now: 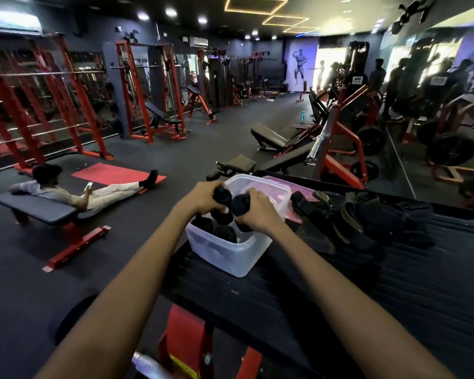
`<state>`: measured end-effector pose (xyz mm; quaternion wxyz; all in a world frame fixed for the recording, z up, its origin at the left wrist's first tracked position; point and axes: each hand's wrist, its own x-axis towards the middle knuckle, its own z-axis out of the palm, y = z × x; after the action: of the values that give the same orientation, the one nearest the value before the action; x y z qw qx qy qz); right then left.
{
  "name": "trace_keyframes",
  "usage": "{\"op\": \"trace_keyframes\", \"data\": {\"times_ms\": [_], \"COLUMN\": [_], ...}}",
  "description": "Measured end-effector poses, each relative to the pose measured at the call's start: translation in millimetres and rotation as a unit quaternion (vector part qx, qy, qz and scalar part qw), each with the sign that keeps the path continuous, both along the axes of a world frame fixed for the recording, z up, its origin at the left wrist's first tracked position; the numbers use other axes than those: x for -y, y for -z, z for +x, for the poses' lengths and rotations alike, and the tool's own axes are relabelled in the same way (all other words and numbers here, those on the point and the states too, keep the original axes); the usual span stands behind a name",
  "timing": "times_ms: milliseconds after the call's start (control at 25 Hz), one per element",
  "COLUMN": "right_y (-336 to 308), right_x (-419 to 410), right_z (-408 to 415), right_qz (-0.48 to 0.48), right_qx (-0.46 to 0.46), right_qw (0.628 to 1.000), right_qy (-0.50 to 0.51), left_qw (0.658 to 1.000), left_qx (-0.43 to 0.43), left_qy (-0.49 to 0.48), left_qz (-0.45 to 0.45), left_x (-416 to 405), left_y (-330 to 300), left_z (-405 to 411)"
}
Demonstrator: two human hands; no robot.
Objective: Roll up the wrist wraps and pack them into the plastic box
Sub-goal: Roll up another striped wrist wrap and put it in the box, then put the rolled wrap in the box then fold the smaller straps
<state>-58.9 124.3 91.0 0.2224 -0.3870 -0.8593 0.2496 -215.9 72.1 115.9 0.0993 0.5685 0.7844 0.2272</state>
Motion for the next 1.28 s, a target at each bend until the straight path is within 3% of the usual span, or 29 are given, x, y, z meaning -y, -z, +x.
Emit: {"op": "trace_keyframes", "data": {"times_ms": [160,320,720,800,840,880,960,1040,1120,1200,1280], "right_y": [13,10,0,5,9,12,13,8,1,0,8], "right_x": [-1,0,1,0,-1,-1,0,2,2,3,6], "right_z": [-8,-11,-9,-7,-6,-4,3,15,38,71,108], "right_qz": [0.082,0.102,0.077,0.070,0.059,0.041,-0.014,-0.053,-0.057,-0.061,-0.060], "right_qx": [0.145,0.236,0.264,0.209,0.135,0.031,-0.193,-0.316,-0.362,-0.371,-0.356], "right_qw": [0.986,0.966,0.959,0.974,0.988,0.998,0.981,0.947,0.930,0.925,0.930], "right_qy": [0.002,0.004,-0.072,-0.055,-0.040,-0.028,-0.019,0.001,0.036,0.055,0.069], "left_qw": [0.990,0.983,0.989,0.995,0.998,0.999,0.989,0.942,0.866,0.808,0.779], "left_qx": [-0.060,-0.092,-0.046,-0.008,0.009,0.026,0.097,0.252,0.402,0.486,0.531], "left_qy": [0.049,0.064,0.083,0.072,0.057,0.038,0.001,-0.003,0.029,0.076,0.118], "left_qz": [-0.117,-0.145,-0.110,-0.065,-0.034,0.005,0.109,0.220,0.296,0.323,0.311], "left_x": [-12,-15,-9,-3,1,5,11,17,23,25,23], "left_y": [22,25,28,28,27,25,18,8,-5,-13,-9], "left_z": [-22,-28,-24,-20,-16,-10,7,33,67,104,144]}}
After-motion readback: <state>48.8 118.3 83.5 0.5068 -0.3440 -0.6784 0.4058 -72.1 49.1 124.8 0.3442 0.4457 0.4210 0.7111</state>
